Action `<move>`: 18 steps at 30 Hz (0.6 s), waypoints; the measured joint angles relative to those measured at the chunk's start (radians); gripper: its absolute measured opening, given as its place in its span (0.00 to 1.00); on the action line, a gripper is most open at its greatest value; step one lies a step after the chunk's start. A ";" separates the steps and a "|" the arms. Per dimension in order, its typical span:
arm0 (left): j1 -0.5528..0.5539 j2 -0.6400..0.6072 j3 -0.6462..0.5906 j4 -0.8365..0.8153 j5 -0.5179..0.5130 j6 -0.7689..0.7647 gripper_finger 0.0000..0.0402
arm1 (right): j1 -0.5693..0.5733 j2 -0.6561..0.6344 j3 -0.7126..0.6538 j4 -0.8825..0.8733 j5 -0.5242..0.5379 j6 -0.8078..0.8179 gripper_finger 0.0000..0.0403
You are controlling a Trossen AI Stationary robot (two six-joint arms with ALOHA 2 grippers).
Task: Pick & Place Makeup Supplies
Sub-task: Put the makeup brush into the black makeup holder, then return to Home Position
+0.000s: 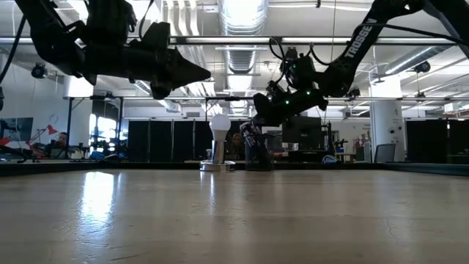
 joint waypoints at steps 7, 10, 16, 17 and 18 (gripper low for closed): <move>0.021 -0.029 -0.038 0.000 0.008 0.000 0.00 | 0.000 -0.054 -0.001 -0.108 0.023 0.002 0.30; 0.037 -0.070 -0.064 -0.004 0.039 0.000 0.00 | 0.003 -0.112 -0.005 -0.217 0.020 -0.020 0.30; 0.074 -0.185 -0.126 -0.052 0.096 0.023 0.00 | 0.046 -0.269 -0.120 -0.271 -0.038 -0.116 0.15; 0.079 -0.202 -0.142 -0.053 0.097 0.029 0.00 | 0.059 -0.299 -0.149 -0.266 -0.043 -0.123 0.11; 0.085 -0.221 -0.159 -0.053 0.097 0.032 0.00 | 0.073 -0.331 -0.182 -0.250 -0.044 -0.131 0.07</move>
